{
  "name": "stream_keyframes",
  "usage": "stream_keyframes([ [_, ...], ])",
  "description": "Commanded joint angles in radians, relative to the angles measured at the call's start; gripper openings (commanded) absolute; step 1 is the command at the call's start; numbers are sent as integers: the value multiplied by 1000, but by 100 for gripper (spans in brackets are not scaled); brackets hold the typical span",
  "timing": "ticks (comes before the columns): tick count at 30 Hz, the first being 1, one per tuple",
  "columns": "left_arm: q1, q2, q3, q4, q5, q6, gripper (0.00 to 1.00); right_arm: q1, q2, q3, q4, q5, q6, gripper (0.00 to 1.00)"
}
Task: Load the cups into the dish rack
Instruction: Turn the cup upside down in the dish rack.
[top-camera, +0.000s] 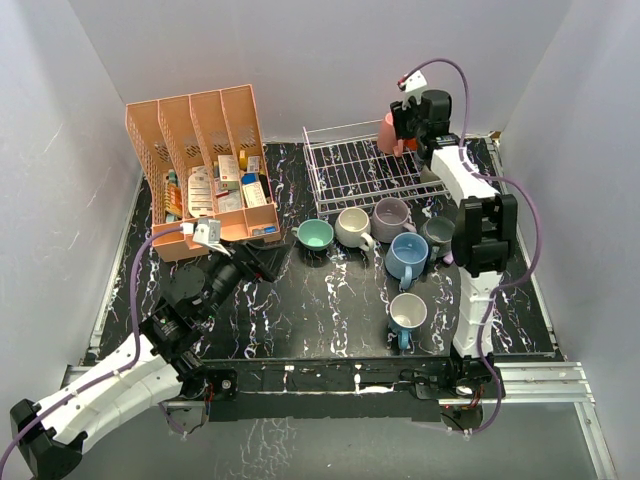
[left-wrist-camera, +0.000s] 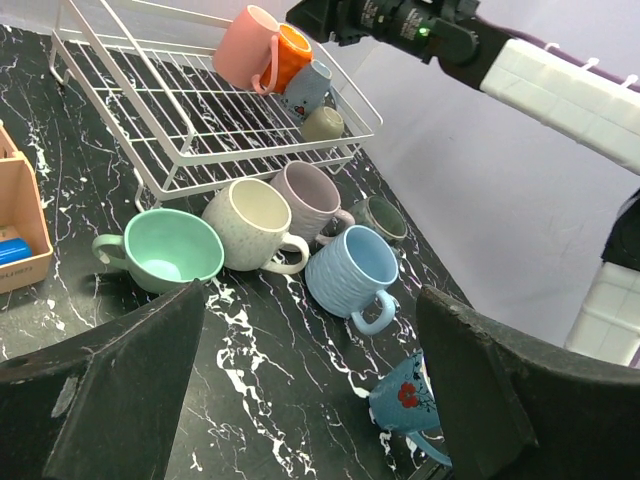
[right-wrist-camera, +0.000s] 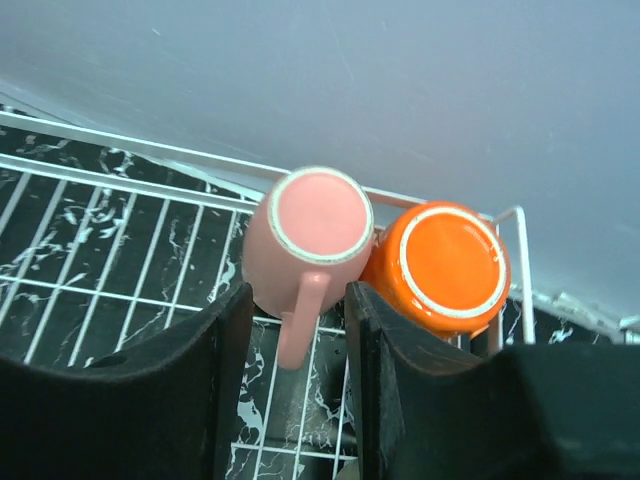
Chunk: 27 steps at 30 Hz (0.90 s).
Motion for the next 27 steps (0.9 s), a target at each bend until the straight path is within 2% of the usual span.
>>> stream_keyframes([
  [1, 4, -17, 8, 6, -11, 3, 85, -5, -136, -40, 27, -201, -90, 47],
  [5, 4, -14, 0, 16, -4, -2, 85, -7, -165, -101, -17, -368, -202, 45],
  [7, 5, -13, 0, 15, -1, -5, 85, -6, -154, -104, -46, -393, -225, 35],
  [10, 4, -19, -1, 10, 0, -9, 85, -13, -108, -66, -100, -399, -228, 11],
  [11, 4, -21, -2, 8, 0, -8, 85, -15, -92, -51, -111, -396, -226, 8],
  [18, 4, -34, -8, 4, -4, -17, 85, -23, 55, 88, -180, -319, -197, 8],
  [27, 4, -32, -15, 9, -8, -17, 85, -28, 102, 97, -92, -93, -150, 8],
])
